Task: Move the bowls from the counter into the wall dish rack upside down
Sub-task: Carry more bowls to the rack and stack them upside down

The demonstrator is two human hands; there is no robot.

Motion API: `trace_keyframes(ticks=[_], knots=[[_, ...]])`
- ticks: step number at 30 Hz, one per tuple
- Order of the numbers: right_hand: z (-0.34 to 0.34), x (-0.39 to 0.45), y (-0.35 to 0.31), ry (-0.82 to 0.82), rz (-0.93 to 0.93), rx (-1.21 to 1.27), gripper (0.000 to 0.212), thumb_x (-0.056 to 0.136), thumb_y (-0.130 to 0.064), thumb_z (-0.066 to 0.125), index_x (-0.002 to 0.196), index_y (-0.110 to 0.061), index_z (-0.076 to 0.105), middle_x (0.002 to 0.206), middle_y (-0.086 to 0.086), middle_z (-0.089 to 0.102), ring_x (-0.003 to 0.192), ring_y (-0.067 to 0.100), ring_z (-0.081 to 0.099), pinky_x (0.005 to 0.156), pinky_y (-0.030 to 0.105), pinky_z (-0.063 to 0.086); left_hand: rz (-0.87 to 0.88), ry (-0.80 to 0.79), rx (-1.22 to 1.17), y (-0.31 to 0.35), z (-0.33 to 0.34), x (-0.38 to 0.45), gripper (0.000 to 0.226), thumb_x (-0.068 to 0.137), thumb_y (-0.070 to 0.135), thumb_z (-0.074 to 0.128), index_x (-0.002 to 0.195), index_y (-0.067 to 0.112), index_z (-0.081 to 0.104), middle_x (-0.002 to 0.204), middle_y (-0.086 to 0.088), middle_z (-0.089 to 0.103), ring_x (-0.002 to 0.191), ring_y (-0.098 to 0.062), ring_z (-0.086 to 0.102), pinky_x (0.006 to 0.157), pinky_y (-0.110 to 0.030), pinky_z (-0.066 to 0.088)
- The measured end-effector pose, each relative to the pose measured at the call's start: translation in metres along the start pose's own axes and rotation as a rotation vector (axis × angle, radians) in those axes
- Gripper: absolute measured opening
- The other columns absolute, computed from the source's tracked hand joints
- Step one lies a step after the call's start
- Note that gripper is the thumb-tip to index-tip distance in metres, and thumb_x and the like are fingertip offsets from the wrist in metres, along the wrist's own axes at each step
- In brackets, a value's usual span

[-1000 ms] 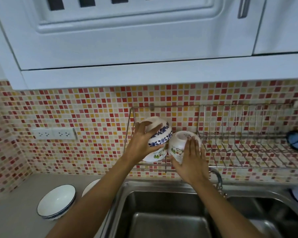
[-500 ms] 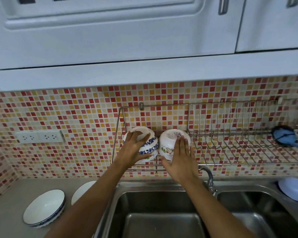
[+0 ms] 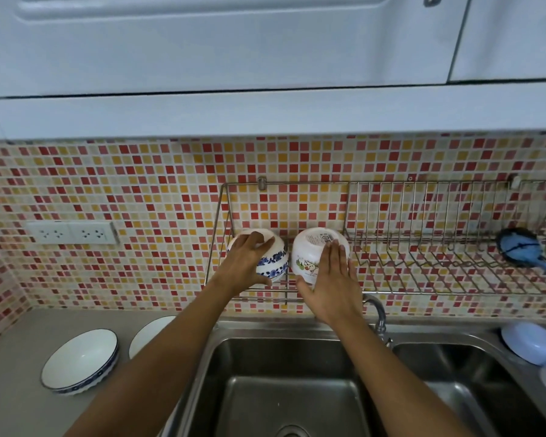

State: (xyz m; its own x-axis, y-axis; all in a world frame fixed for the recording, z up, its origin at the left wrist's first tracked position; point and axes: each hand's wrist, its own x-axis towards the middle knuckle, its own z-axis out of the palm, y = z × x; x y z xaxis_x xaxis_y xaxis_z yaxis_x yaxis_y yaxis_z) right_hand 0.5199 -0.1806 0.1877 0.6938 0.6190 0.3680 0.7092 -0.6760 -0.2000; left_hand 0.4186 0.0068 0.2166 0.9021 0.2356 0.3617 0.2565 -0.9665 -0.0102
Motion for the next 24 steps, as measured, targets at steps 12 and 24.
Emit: trace_keyframes(ticks=[12,24], knots=[[-0.002,-0.002,0.001,0.029,0.002,0.057,0.097,0.086,-0.068,0.032,0.151,-0.005,-0.005,0.161,0.015,0.002,0.149,0.028,0.001,0.12,0.049,0.01,-0.098,0.003,-0.142,-0.002,0.003,-0.005,0.084,0.074,0.038,0.076,0.144,0.018,0.034,0.148,-0.009,0.033,0.136,-0.031,0.028,0.114,-0.043,0.026],[-0.001,-0.002,0.003,0.024,0.006,0.036,0.089,0.089,-0.065,0.029,0.151,-0.006,0.004,0.161,0.013,0.01,0.149,0.027,0.006,0.12,0.051,0.008,-0.264,0.125,-0.188,0.002,0.02,-0.031,0.065,0.096,0.056,0.018,0.151,0.021,0.014,0.16,0.0,0.012,0.147,-0.018,0.008,0.121,-0.041,0.012]])
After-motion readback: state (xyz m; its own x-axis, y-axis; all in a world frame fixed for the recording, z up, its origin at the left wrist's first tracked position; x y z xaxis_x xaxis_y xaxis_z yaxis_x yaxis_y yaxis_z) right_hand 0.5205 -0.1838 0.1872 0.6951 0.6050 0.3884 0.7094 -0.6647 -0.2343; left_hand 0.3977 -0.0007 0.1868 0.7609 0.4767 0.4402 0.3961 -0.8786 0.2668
